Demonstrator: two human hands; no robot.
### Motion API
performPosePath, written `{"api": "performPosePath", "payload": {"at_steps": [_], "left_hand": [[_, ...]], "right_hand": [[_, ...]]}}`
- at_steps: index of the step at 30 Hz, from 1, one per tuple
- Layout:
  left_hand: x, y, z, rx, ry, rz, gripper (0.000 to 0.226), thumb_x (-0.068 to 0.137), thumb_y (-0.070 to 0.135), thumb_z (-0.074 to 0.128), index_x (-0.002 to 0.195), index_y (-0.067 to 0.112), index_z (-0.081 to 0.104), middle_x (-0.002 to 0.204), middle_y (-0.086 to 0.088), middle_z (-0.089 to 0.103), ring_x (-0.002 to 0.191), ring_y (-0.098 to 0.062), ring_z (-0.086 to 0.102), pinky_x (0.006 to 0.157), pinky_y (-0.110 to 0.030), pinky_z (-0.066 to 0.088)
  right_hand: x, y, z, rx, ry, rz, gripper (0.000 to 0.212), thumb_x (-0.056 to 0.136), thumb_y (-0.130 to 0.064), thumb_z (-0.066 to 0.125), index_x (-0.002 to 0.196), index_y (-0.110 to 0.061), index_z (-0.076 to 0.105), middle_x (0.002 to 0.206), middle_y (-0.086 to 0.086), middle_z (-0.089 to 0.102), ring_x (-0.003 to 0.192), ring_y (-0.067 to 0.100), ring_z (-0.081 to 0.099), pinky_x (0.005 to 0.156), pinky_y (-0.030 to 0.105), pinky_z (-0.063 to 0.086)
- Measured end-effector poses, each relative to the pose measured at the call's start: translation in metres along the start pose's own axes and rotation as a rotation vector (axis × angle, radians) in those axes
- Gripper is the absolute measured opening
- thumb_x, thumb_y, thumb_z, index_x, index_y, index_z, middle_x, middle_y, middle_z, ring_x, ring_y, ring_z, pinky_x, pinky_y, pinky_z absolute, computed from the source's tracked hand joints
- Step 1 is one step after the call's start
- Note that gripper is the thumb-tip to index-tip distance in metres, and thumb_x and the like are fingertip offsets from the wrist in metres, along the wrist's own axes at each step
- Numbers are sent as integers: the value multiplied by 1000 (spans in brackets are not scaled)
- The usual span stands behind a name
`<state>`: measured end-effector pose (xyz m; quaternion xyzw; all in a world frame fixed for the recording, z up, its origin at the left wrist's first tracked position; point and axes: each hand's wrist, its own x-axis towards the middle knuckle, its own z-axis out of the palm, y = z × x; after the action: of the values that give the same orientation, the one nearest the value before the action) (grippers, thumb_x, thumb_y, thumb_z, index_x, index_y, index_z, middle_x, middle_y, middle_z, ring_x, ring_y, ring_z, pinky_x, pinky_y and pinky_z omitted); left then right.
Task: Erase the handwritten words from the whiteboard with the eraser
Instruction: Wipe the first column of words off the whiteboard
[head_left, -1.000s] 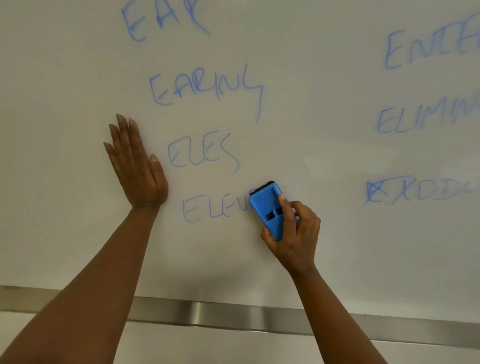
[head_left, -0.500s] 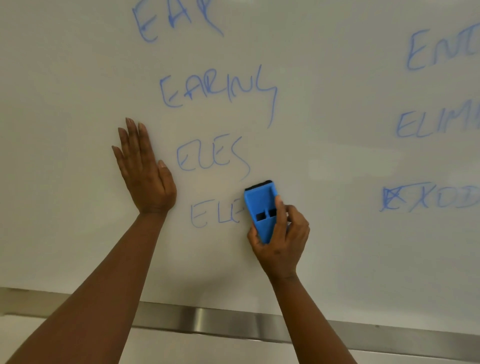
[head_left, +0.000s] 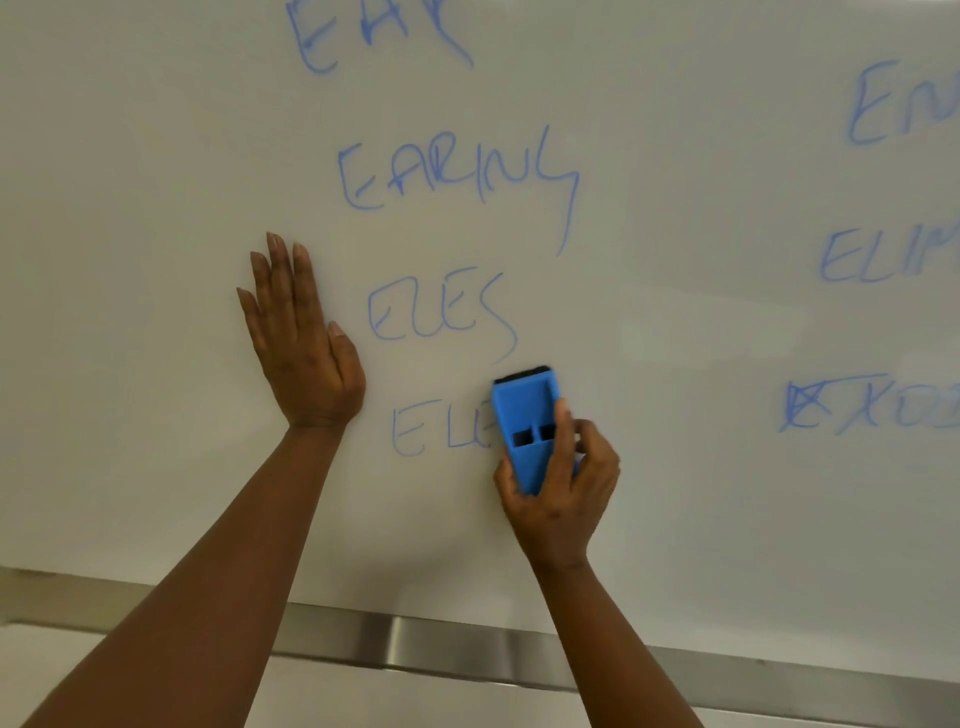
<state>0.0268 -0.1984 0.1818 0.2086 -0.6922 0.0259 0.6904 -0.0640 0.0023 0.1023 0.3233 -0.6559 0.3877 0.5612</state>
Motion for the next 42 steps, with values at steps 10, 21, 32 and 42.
{"api": "performPosePath", "payload": {"at_steps": [10, 21, 32, 42], "left_hand": [[-1, -2, 1, -4, 5, 2, 61, 86, 16, 26, 144, -2, 24, 151, -24, 24, 142, -34, 16, 118, -40, 3], [-1, -1, 0, -5, 13, 9, 60, 86, 15, 27, 143, -3, 26, 150, -25, 26, 141, -35, 17, 118, -40, 5], [-2, 0, -1, 2, -3, -2, 62, 84, 15, 29, 143, -4, 27, 150, -24, 26, 141, -35, 18, 118, -42, 6], [-2, 1, -3, -19, -2, -3, 60, 86, 15, 27, 142, -5, 29, 149, -25, 28, 141, -33, 18, 117, -44, 8]], "right_hand": [[9, 16, -5, -10, 15, -27, 60, 78, -34, 60, 127, -8, 37, 107, 10, 41, 88, 22, 45, 69, 33, 40], [-3, 5, -2, -7, -135, -265, 56, 78, -36, 59, 124, -9, 41, 108, 8, 42, 91, 21, 47, 67, 32, 45], [12, -5, 5, -9, -50, -236, 57, 76, -31, 61, 125, -10, 43, 109, 7, 43, 90, 21, 47, 70, 32, 39], [5, 0, 4, -31, -144, -490, 61, 71, -29, 64, 127, -16, 45, 108, 2, 45, 87, 19, 47, 70, 34, 38]]}}
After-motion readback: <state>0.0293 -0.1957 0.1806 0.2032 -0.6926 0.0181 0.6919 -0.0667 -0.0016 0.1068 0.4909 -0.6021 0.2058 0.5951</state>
